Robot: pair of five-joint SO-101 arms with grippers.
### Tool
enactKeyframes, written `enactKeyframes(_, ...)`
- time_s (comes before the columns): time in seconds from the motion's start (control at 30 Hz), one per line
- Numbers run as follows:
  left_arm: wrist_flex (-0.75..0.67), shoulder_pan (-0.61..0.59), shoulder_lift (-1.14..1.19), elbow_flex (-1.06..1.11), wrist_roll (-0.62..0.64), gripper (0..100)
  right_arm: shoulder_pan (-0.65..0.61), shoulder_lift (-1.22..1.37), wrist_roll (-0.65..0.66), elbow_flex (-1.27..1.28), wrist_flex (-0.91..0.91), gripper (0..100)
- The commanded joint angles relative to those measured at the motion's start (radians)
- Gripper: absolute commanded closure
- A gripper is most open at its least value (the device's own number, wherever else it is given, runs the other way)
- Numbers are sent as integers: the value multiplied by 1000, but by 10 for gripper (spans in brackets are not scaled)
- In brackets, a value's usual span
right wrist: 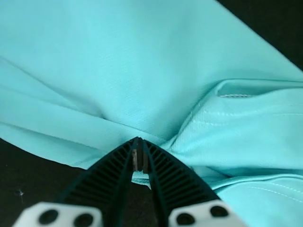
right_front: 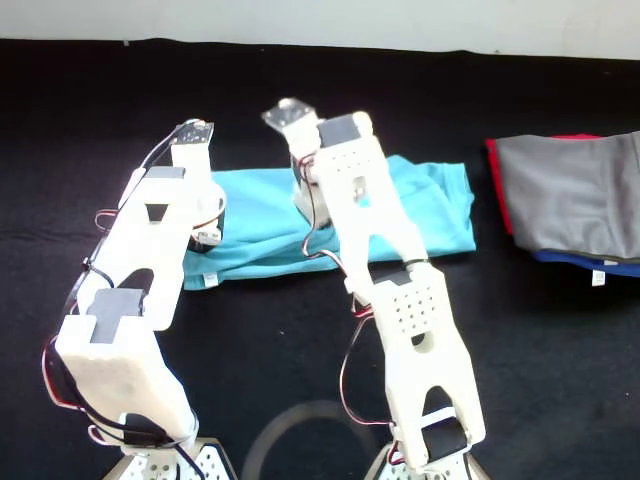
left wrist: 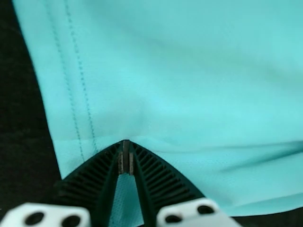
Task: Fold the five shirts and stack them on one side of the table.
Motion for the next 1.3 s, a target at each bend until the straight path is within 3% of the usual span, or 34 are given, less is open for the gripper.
enactKeyframes(0.0,-26,4,-15,-4,5,992,-12,-76,5,-145,47,993)
enactKeyframes(0.23,-26,-62,-13,-31,5,992,-25,-74,5,5,28,993)
enactKeyframes(0.47,-26,-59,-13,-28,5,992,-25,-74,5,119,-93,993)
enactKeyframes(0.57,-26,-59,-13,-28,5,992,-28,-81,5,148,-67,993)
enactKeyframes(0.73,-26,-59,-13,-28,5,992,-28,-85,12,156,48,993)
enactKeyframes(1.07,-26,-59,-13,-28,5,992,-77,-87,12,143,44,993)
enactKeyframes(1.27,-28,-59,-13,-28,5,992,-70,-76,8,-36,-12,993)
